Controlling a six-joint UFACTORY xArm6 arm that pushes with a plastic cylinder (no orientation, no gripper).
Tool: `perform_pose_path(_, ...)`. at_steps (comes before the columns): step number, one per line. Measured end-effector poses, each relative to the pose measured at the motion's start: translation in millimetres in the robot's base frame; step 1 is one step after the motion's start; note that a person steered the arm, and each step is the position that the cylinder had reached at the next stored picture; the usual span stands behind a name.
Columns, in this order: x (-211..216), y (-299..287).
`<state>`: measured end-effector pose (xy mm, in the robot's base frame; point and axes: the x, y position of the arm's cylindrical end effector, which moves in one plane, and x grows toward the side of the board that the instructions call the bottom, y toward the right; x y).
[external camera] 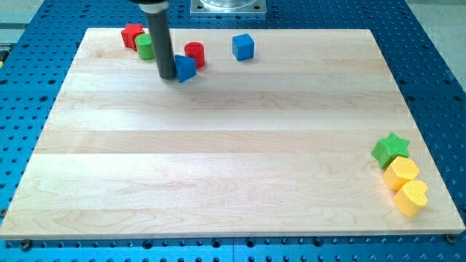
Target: Move triangle to the bottom right of cube
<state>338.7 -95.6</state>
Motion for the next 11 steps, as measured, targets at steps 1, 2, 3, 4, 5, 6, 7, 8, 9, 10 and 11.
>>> perform_pose_path(1,-1.7,24.4)
perform_pose_path(2,-16.0,3.3)
perform_pose_path(3,-23.6,55.7)
perform_pose_path(4,-19.5,128.4)
perform_pose_path(5,-23.1,137.1)
perform_pose_path(6,-30.1,69.8)
perform_pose_path(7,-40.7,92.0)
perform_pose_path(8,-38.3,148.3)
perform_pose_path(9,-34.1,223.0)
perform_pose_path(10,0.2,266.6)
perform_pose_path(11,23.1,285.7)
